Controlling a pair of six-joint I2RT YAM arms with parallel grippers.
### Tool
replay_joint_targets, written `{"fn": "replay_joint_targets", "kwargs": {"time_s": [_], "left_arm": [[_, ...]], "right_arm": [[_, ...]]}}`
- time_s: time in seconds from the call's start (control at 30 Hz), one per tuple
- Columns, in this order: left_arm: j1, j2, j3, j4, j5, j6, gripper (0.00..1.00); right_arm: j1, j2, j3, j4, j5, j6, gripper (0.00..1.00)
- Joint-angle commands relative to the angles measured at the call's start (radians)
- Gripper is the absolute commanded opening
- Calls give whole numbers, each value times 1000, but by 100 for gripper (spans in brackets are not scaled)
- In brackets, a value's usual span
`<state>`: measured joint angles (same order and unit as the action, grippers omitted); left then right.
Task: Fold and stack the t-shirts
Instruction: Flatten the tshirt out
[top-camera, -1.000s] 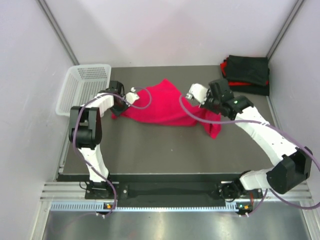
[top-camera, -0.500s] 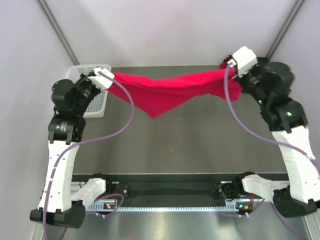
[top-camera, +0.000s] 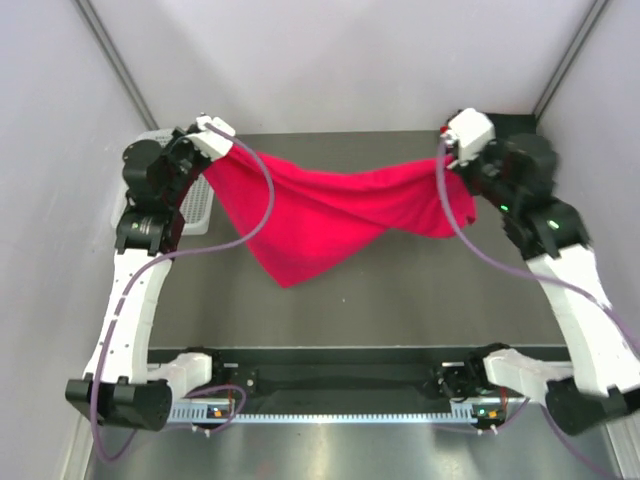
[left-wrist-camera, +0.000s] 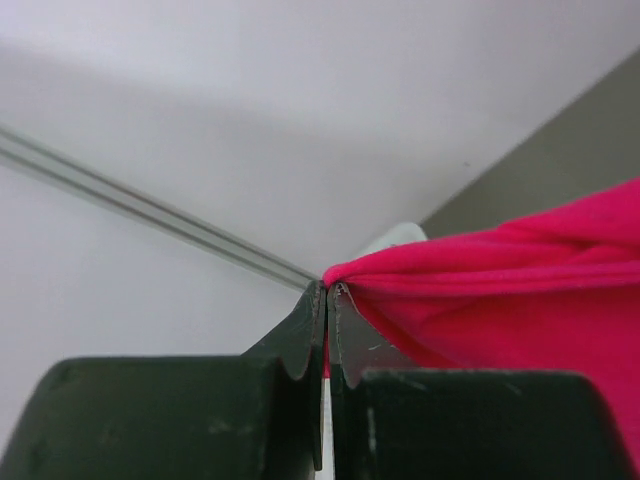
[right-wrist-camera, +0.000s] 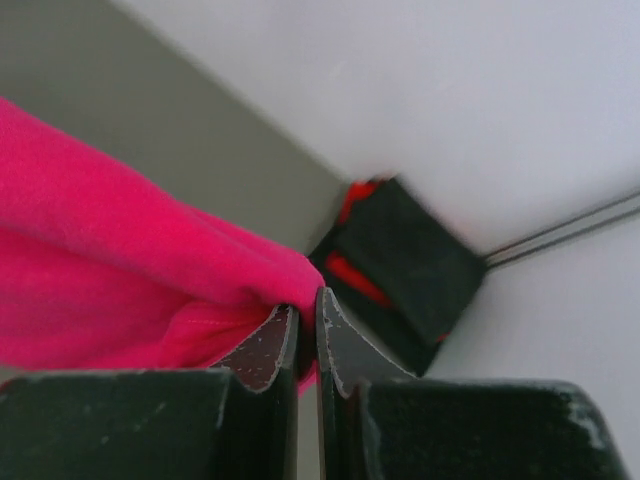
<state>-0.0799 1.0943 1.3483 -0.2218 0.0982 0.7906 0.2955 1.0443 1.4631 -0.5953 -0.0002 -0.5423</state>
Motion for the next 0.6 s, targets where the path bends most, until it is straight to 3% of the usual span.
{"fn": "replay_joint_targets", "kwargs": {"time_s": [0.0,0.17,0.2,0.23,0.3,0.4,0.5,0.57], "left_arm": [[3,44,-63,39,60,-30,0],[2,137,18,4,89,-80,0],[2,139,21,4,89,-79,0],[2,133,5,4,93,-76,0],[0,133,-24,-8,104,-68,0],[-18,138,-78,-76,120,-67,1],[-32,148,-109,-120,120,-120,1],[-37,159,-110,-140,127,-154,1]], "right_arm": [[-21,112,-98,-9,-73,73,2],[-70,296,-5,-10,-138,128,2],[-82,316,46,-14,-164,140,7],[-100,342,57,1,-152,168,21],[-102,353,25,44,-40,186,62],[-104,349,-7,65,-14,138,67],[-102,269,-145,35,-247,-23,65],[-66,203,-213,-55,-345,-218,63]]}}
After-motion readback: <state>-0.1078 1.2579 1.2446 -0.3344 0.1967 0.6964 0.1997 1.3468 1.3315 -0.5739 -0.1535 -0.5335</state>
